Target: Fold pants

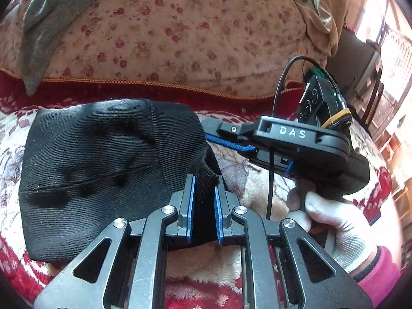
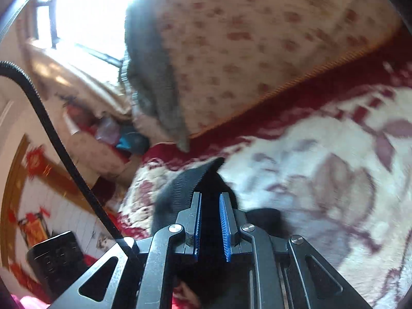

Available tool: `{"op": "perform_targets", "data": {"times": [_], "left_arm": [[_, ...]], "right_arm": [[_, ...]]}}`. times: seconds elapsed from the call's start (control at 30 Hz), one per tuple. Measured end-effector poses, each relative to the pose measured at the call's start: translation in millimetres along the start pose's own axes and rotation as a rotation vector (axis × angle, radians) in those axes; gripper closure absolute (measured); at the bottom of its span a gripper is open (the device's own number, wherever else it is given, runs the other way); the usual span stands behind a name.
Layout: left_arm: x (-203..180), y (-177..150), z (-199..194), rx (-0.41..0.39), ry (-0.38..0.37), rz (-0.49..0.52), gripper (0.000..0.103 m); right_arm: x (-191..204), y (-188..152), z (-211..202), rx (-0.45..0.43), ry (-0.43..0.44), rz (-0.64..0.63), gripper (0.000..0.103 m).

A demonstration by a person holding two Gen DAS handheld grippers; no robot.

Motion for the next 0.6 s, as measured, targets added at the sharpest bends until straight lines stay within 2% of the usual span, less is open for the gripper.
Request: {"op": "perform_targets", "data": {"times": [0.07,0.1,0.17,0.2,0.23,0.37,0.47,0.6], "left_arm": [[0.7,-1.9,-5.9,0.007,-0.03,0.009,0.086],[1.5,-2.1,-12.9,0.003,-0.056,0.011,0.086],[9.9,-0.4,-27.9,-0.024,-0.068,0.017,0.085],[16.9,0.0,-38.6,-0.046,-0.048,0.02,0.083],[25.3,0.5,-49.5,-0.071,-0.03,0.023,0.082],[58.9,4.0,-73.9,-0.124,0.067,0.028,0.078],[81.0,11.0,-77.0,-0.154,0.133,0.018,0.078],[115.4,17.1,-62.5,-0.122,0.162,-0.066,0.078]], "right_arm": [[-2.6,0.7,-6.6,-0.029,-0.006,0.013,0.087],[-2.3,2.3,-10.5,-0.045,-0.004,0.023,0.083],[0.9,5.0,-19.3,-0.074,0.013,0.043,0.067],[4.8,4.5,-22.7,-0.079,0.029,0.046,0.052],[9.2,3.0,-25.8,-0.078,0.039,0.04,0.048],[34.9,-11.4,-33.1,-0.039,0.041,-0.036,0.048],[39.9,-25.5,-33.9,-0.013,0.047,-0.04,0.048],[27.5,-34.4,-16.8,0.035,-0.014,-0.035,0.047]]}}
Point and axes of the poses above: each gripper's, at about its wrist camera, not at the fingertips, and z roughly the way its jaws point, x to its left, y to its top, the point moved 9 cm from there along z, roughly the way its jaws point, and after that the axes turned 11 degrees about x, right-handed, at the moved point
